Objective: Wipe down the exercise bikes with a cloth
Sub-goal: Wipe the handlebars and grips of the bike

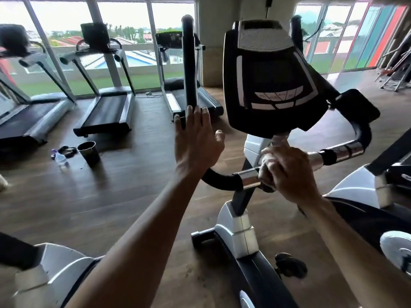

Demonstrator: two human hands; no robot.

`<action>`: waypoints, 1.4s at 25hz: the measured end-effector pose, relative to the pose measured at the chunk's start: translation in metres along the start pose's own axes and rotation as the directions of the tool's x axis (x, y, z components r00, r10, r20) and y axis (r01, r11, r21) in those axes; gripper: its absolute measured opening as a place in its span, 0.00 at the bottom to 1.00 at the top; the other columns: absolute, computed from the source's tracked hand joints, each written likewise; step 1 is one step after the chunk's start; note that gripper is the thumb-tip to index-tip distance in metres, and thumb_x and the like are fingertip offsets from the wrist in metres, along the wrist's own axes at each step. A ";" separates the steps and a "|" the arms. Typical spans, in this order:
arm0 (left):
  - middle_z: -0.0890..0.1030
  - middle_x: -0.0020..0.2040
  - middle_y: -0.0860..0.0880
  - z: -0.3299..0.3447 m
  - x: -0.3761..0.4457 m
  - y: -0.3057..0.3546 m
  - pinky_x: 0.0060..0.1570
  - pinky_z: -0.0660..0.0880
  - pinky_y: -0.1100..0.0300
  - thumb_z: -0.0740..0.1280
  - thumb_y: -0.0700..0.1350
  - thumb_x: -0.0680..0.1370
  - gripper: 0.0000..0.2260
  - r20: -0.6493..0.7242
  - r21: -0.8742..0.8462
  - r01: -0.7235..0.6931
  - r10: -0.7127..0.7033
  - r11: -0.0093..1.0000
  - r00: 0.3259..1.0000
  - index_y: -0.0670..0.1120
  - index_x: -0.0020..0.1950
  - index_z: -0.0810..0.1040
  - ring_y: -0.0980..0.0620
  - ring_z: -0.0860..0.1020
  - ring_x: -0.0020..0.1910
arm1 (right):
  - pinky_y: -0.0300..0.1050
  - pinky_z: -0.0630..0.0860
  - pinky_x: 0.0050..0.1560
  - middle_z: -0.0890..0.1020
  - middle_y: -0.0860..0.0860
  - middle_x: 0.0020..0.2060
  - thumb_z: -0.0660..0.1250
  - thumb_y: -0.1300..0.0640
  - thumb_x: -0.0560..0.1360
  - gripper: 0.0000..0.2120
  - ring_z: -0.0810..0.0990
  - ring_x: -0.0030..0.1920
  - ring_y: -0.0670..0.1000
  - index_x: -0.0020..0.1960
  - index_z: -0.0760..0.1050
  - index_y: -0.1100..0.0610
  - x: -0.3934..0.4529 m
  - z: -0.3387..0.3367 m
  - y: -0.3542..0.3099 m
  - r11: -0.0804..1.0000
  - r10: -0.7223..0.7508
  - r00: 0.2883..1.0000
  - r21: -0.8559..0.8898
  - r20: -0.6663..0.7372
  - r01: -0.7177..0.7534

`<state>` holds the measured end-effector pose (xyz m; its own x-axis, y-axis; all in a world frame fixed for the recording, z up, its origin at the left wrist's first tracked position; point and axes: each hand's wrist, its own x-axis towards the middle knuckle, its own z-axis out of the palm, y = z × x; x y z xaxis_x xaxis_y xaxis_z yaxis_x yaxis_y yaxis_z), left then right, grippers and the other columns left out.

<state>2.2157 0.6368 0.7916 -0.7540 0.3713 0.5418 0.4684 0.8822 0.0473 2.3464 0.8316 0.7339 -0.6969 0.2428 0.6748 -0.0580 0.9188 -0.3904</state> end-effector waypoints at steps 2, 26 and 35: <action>0.64 0.80 0.42 0.001 0.001 0.004 0.76 0.55 0.40 0.56 0.57 0.78 0.33 -0.002 0.018 0.017 -0.017 1.000 1.000 0.41 0.79 0.62 0.43 0.58 0.80 | 0.61 0.69 0.62 0.82 0.48 0.50 0.55 0.43 0.76 0.17 0.79 0.54 0.56 0.53 0.79 0.49 -0.003 0.014 -0.009 0.984 0.095 0.995 -0.151 0.028 -0.090; 0.57 0.82 0.37 0.002 -0.007 0.006 0.81 0.47 0.48 0.53 0.52 0.73 0.38 -0.045 -0.010 0.005 -0.006 1.000 0.999 0.37 0.81 0.56 0.41 0.52 0.82 | 0.52 0.77 0.54 0.84 0.48 0.50 0.59 0.47 0.74 0.16 0.82 0.50 0.54 0.57 0.80 0.47 -0.004 0.016 -0.026 0.960 -0.214 0.952 -0.133 0.219 0.246; 0.59 0.81 0.36 0.005 -0.007 0.011 0.81 0.49 0.46 0.54 0.51 0.73 0.38 -0.062 -0.022 0.015 -0.016 1.000 0.998 0.36 0.81 0.57 0.40 0.53 0.82 | 0.57 0.73 0.58 0.81 0.49 0.54 0.59 0.48 0.78 0.17 0.79 0.53 0.55 0.61 0.79 0.52 -0.025 0.027 -0.039 0.942 -0.263 0.952 -0.171 0.159 0.289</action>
<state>2.2234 0.6452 0.7838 -0.7318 0.3383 0.5916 0.4668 0.8813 0.0735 2.3466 0.7813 0.7150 -0.7613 -0.0603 0.6455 -0.1340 0.9888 -0.0656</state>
